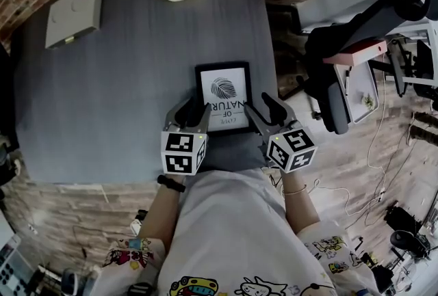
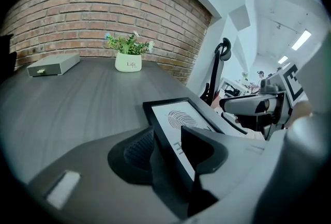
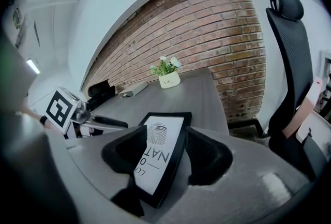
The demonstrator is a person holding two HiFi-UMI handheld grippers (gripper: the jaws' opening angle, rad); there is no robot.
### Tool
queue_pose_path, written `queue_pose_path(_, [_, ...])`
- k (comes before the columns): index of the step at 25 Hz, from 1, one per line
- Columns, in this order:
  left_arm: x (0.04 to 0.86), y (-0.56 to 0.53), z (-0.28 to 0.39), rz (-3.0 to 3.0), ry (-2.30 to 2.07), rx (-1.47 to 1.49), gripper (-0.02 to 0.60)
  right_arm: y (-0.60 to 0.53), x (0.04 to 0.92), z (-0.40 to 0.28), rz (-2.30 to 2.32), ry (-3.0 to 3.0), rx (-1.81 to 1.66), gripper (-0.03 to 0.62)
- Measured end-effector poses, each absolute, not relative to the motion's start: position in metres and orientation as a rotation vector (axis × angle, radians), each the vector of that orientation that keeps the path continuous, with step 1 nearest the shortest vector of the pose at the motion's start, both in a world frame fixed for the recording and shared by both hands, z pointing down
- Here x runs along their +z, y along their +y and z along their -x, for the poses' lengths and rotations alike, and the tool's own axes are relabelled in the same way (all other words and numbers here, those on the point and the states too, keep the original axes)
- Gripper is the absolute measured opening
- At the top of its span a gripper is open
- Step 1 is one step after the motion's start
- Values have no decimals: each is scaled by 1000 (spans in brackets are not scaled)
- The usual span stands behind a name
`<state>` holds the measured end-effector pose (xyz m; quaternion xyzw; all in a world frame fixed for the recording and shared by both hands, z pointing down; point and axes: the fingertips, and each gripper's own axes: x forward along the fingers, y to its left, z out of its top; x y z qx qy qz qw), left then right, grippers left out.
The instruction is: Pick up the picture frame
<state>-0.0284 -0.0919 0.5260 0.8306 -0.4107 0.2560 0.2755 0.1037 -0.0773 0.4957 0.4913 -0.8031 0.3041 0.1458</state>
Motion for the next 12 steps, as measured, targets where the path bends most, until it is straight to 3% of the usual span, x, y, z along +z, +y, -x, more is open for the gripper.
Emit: queue_pose_path(12, [553, -92, 25, -2153, -1106, 752, 158, -78, 505, -104, -1421, -2304, 915, 229])
